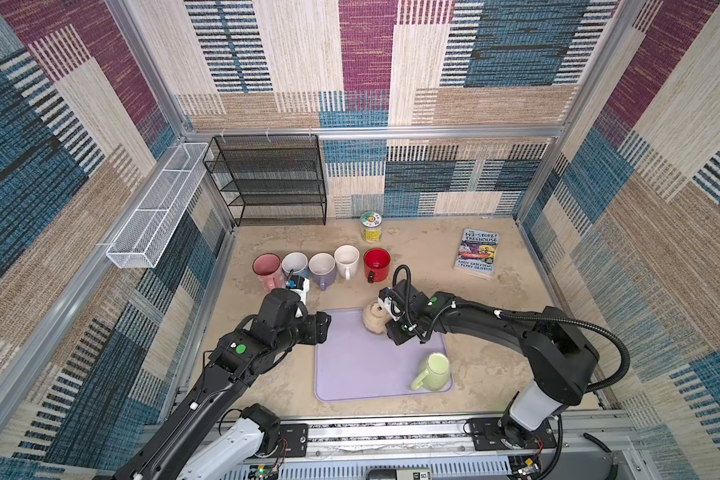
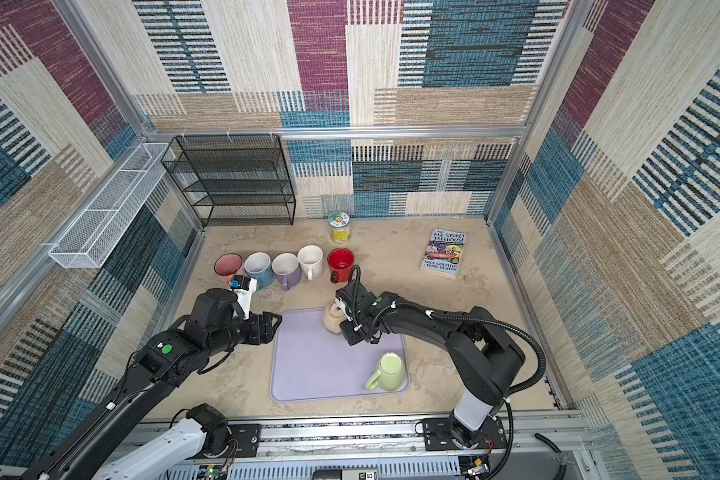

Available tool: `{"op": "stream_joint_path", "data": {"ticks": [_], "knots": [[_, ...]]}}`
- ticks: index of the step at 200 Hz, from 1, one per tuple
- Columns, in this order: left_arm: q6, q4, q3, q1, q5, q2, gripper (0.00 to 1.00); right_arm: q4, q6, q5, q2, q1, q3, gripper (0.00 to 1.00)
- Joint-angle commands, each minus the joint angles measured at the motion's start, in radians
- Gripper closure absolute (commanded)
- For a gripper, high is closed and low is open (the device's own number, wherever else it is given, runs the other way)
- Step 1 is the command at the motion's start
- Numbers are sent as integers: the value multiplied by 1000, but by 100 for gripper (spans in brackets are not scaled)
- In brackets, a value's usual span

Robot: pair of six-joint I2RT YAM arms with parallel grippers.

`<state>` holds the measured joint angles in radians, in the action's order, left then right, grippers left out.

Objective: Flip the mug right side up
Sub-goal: 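Lift the cream mug by its handle with the right gripper, then rotate the cream mug sideways with the right gripper while the left gripper approaches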

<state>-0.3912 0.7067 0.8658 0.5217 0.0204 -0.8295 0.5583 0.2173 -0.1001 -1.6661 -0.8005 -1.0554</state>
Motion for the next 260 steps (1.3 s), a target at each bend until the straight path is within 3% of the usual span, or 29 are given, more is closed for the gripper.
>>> {"op": "stream_joint_path", "data": {"ticks": [1, 28, 90, 156, 201, 260], "knots": [[-1, -14, -2, 0, -2, 4, 24, 1, 10, 32, -3, 2, -6, 86], [-3, -13, -1, 0, -8, 1, 24, -3, 11, 32, 13, 3, -6, 100], [-32, -59, -24, 1, -66, 13, 24, -81, 19, -37, 91, 4, 24, 100], [-179, -289, -207, 1, -220, 153, 24, -249, 61, -271, 198, 54, 102, 100], [-195, -358, -259, 1, -285, 238, 24, -375, 110, -432, 251, 115, 151, 100], [-265, -594, -374, 1, -398, 265, 26, -691, 288, -648, 359, 211, 277, 100]]}}
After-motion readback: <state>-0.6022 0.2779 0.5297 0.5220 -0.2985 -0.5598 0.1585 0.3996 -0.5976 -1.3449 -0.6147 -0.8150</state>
